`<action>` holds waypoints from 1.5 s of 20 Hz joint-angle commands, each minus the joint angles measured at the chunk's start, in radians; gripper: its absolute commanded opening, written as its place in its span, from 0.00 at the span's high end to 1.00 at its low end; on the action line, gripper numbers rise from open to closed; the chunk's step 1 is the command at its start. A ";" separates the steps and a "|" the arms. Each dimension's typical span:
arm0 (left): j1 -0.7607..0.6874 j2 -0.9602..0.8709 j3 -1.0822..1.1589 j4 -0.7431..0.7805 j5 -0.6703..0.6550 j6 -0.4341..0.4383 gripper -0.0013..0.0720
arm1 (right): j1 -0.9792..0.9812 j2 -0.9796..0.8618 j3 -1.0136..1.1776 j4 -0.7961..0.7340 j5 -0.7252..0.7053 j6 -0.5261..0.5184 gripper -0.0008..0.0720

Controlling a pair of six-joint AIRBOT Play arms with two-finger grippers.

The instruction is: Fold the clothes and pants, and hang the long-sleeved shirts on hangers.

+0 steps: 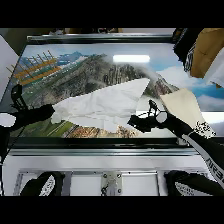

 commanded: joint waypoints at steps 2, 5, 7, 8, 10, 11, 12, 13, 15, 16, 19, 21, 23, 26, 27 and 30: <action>0.000 0.001 -0.007 -0.001 0.005 -0.002 0.96 | 0.058 -0.069 0.027 0.040 -0.055 0.003 0.28; 0.000 0.000 -0.007 0.000 0.005 -0.002 0.96 | 0.057 -0.075 0.041 0.040 -0.088 0.002 0.81; 0.001 0.001 -0.002 0.002 0.005 -0.002 0.96 | 0.050 -0.062 0.056 0.038 -0.097 -0.056 0.98; 0.011 0.001 0.021 0.001 -0.004 -0.002 0.96 | 0.028 -0.037 0.081 0.031 -0.071 -0.119 0.98; 0.056 0.020 0.124 0.000 -0.048 -0.002 0.96 | -0.065 0.054 0.176 -0.006 0.040 -0.232 0.98; 0.082 0.040 0.192 -0.003 -0.068 -0.002 0.96 | -0.131 0.117 0.249 -0.024 0.115 -0.270 0.98; 0.108 0.069 0.272 -0.005 -0.087 -0.002 0.96 | -0.196 0.178 0.328 -0.037 0.185 -0.290 0.98; 0.129 0.102 0.346 -0.011 -0.104 -0.002 0.96 | -0.261 0.237 0.412 -0.041 0.248 -0.294 0.98; 0.157 0.188 0.487 -0.010 -0.119 -0.014 0.96 | -0.388 0.351 0.584 -0.040 0.331 -0.294 0.98; 0.164 0.229 0.538 -0.010 -0.117 -0.021 0.96 | -0.435 0.399 0.651 -0.040 0.343 -0.294 0.98; 0.165 0.341 0.655 -0.008 -0.119 -0.051 0.96 | -0.560 0.524 0.809 -0.040 0.344 -0.293 0.98; 0.165 0.399 0.713 -0.009 -0.127 -0.080 0.96 | -0.626 0.589 0.868 -0.040 0.344 -0.293 0.98; 0.165 0.444 0.763 -0.010 -0.129 -0.104 0.96 | -0.681 0.641 0.899 -0.040 0.344 -0.293 0.98; 0.165 0.474 0.841 -0.010 -0.148 -0.115 0.96 | -0.736 0.698 0.904 -0.053 0.346 -0.293 0.98; 0.165 0.473 0.870 -0.010 -0.155 -0.127 0.96 | -0.749 0.713 0.904 -0.062 0.347 -0.289 0.98; 0.165 0.426 0.960 -0.011 -0.220 -0.154 0.96 | -0.761 0.727 0.905 -0.062 0.352 -0.285 0.98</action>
